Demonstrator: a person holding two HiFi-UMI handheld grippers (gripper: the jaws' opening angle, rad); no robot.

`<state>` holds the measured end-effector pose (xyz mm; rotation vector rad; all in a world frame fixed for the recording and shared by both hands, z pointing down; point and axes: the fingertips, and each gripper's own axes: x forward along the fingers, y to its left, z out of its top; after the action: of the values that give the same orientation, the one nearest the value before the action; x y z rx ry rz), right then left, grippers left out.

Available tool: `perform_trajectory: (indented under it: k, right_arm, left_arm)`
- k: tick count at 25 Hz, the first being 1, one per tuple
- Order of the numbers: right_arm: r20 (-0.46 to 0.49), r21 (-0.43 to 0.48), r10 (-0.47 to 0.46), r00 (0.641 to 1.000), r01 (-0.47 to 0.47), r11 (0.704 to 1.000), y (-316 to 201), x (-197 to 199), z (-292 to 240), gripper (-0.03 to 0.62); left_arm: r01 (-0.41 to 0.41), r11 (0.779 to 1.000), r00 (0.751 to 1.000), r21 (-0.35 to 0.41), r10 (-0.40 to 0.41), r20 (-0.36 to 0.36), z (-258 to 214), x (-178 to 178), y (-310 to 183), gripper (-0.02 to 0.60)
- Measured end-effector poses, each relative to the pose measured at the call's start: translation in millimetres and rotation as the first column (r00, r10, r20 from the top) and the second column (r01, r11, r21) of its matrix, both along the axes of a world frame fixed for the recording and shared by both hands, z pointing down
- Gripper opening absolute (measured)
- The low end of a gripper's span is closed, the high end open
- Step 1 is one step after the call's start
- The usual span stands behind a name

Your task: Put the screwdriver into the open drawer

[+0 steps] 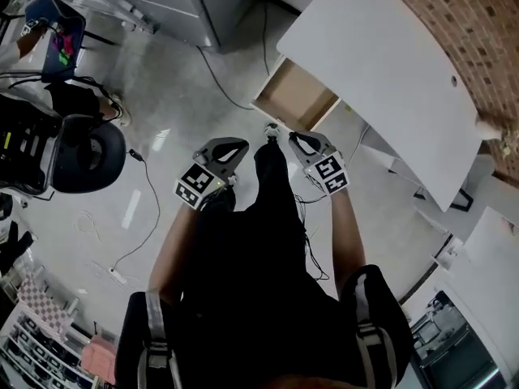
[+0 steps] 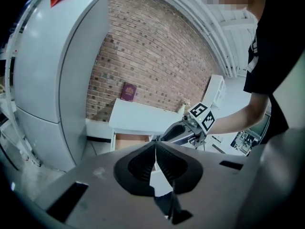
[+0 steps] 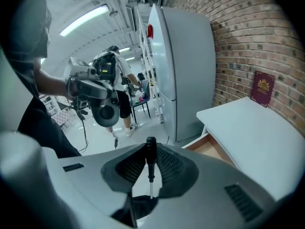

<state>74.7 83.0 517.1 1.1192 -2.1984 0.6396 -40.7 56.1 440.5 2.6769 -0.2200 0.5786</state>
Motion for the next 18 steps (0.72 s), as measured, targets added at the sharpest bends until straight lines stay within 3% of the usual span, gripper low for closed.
perform_trajectory:
  k: [6,18]
  right_arm:
    - [-0.025,-0.068,-0.091,0.996,0.089,0.994,-7,14,45,0.124]
    - [-0.126,-0.133,-0.193,0.973,0.176,0.975,-46,38,142,0.124]
  left_arm:
    - [0.039,0.999,0.999,-0.03,-0.038,0.037,26,9,-9,0.017]
    - [0.074,0.991,0.995,-0.11,-0.065,0.081,75,23,-22,0.017]
